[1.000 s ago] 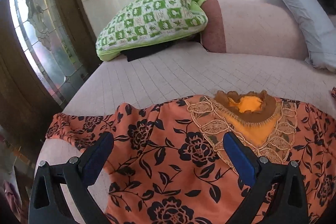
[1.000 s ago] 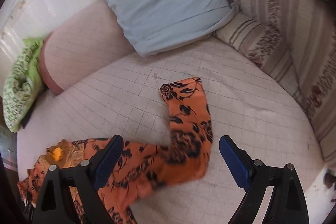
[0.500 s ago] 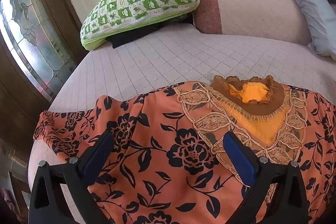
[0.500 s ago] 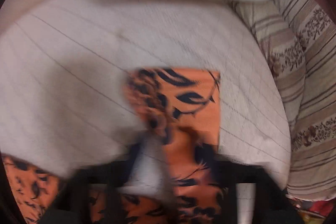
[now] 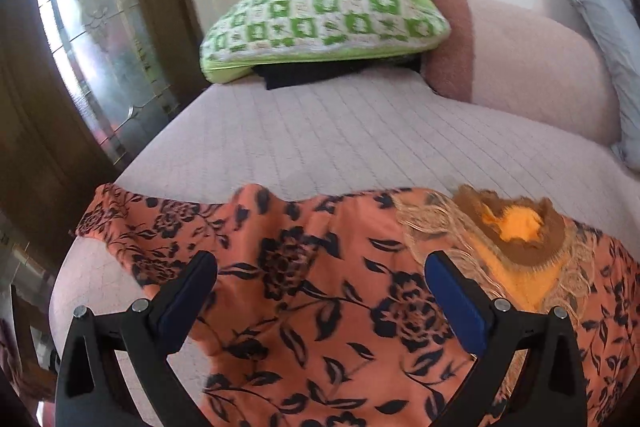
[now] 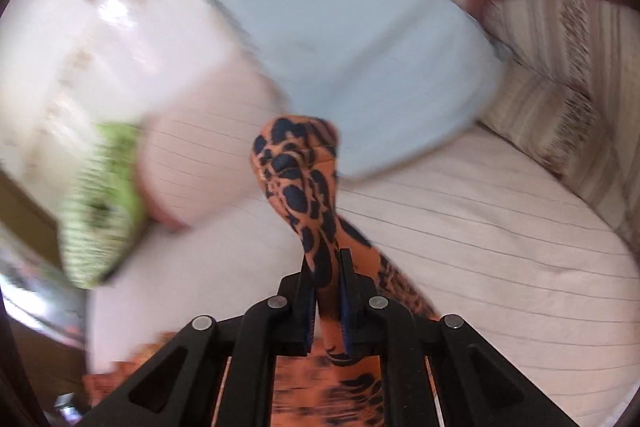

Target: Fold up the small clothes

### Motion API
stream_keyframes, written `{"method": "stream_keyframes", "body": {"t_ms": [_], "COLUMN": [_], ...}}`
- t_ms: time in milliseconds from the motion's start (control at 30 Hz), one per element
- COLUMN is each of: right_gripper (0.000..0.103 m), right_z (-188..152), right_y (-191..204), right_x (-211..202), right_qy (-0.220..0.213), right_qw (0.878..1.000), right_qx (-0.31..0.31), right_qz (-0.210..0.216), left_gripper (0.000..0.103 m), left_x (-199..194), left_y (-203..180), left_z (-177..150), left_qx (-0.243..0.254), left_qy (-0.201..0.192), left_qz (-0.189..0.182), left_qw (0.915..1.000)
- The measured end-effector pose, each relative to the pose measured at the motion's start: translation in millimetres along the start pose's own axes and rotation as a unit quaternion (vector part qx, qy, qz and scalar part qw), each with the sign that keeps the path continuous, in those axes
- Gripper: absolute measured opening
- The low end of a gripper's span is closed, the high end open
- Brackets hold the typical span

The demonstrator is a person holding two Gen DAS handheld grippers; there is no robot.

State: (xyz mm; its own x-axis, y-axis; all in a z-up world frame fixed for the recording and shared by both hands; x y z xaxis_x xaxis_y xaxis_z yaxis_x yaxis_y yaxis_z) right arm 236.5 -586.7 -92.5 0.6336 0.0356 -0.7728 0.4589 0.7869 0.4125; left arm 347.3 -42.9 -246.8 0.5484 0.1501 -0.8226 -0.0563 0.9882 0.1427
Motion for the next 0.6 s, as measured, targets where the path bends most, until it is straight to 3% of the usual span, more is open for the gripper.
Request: {"method": "stream_keyframes", "body": {"t_ms": [133,233,400,600], "right_gripper": [0.01,0.01,0.01,0.01], "right_z": [-27.7,-67.0,-141.3,-225.4], "right_y": [96.5,179.3,289.5,354.8], "right_x": [-8.9,7.6,77.1,178.2], "right_qy": [0.0,0.017,0.08,0.156], "right_qw": [0.996,0.99,0.971,0.95], "right_qx": [-0.037,-0.079,-0.096,-0.063], "right_qz": [0.083,0.119,0.203,0.263], "left_gripper": [0.103,0.103,0.103,0.103], "left_x": [5.4,11.8,23.7,30.8], "left_y": [53.6,97.2,163.6,200.9], "left_z": [12.0,16.3,15.8,11.3], "left_qx": [-0.068,-0.117,-0.175,-0.202], "left_qy": [0.001,0.005,0.016,0.021], "left_qz": [0.022,0.042,0.08,0.099], "left_qw": [0.9974,0.9923,0.9812,0.9741]}}
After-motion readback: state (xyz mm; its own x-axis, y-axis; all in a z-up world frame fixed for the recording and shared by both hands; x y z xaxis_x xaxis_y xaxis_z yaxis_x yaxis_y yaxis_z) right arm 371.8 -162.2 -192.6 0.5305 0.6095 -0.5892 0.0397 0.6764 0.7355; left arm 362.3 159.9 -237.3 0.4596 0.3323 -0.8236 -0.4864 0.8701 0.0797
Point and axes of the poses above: each gripper's, at about its wrist camera, not at the fingertips, and x roughly the way its jaws point, y to its left, z to its top, the point moved 10 cm from there along x, roughly the way its jaws point, and after that the axes turned 10 degrees about y, right-handed, at the moved point
